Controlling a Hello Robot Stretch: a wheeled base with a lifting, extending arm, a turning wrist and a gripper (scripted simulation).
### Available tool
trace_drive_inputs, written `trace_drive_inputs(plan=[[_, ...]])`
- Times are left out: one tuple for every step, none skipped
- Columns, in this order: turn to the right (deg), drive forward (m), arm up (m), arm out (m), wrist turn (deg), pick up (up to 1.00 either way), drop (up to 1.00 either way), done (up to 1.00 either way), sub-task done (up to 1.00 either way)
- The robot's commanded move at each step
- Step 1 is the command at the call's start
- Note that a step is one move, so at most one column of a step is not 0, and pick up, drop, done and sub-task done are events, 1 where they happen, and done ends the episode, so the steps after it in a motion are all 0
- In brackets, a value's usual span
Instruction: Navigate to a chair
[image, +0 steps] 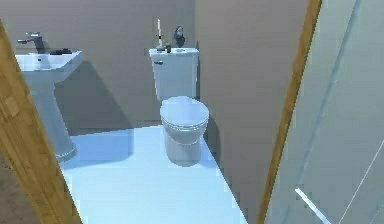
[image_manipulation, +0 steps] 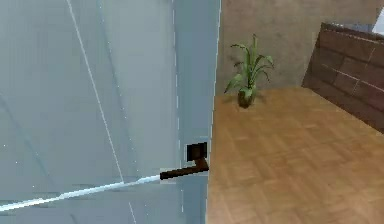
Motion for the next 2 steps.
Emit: trace_drive_inputs(plan=[[0.0, 0.4, 0.0, 0.0, 0.0, 0.0, 0.0, 0.0, 0.0], [-15.0, 0.0, 0.0, 0.0, 0.0, 0.0, 0.0, 0.0, 0.0]])
